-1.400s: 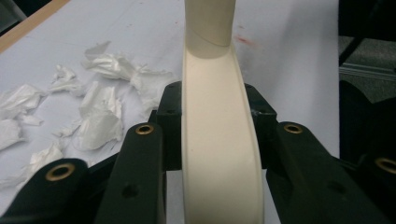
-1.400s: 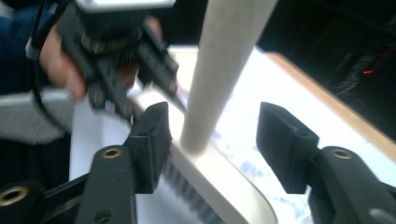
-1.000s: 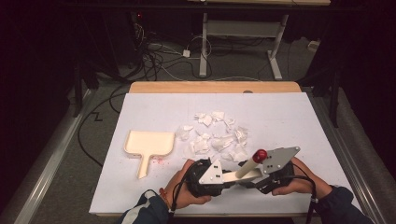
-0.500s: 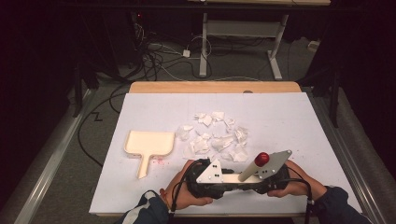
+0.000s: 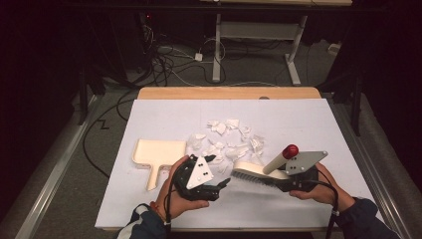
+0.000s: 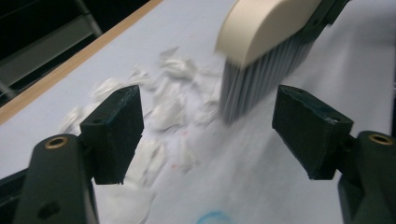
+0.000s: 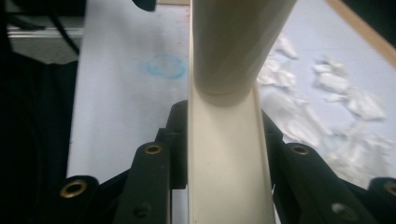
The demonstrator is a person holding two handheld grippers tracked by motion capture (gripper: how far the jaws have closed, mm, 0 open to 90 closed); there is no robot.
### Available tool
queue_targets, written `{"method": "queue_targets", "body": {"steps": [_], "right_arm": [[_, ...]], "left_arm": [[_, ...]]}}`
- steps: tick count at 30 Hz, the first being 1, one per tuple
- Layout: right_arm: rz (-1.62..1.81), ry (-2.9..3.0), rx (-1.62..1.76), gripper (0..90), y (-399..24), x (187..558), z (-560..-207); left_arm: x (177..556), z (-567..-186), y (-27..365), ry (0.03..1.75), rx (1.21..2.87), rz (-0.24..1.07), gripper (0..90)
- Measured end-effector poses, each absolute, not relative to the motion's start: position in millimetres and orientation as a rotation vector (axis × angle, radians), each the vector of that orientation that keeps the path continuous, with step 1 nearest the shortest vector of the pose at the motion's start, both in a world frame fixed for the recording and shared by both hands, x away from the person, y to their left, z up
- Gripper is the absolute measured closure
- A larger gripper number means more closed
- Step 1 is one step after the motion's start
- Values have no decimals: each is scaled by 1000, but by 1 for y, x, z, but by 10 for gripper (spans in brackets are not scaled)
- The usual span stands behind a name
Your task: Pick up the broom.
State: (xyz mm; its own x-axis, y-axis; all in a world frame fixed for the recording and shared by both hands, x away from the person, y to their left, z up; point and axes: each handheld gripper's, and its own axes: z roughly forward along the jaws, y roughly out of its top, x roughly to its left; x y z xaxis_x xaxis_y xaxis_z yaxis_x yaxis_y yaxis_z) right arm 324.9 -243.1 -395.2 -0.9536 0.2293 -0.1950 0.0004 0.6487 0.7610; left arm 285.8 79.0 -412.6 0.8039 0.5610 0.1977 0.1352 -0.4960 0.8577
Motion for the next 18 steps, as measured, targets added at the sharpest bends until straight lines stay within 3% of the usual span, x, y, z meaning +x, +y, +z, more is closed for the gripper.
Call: {"method": "queue_targets", "body": {"steps": [9,18], "right_arm": [[1194,2463,385,679,-274,333,-388],[1157,2392,525,679,-294,338,-387]], "left_arm": [[281,-430,121,658,2051,697,222],[277,-444,144,770,2054,732,213]]}}
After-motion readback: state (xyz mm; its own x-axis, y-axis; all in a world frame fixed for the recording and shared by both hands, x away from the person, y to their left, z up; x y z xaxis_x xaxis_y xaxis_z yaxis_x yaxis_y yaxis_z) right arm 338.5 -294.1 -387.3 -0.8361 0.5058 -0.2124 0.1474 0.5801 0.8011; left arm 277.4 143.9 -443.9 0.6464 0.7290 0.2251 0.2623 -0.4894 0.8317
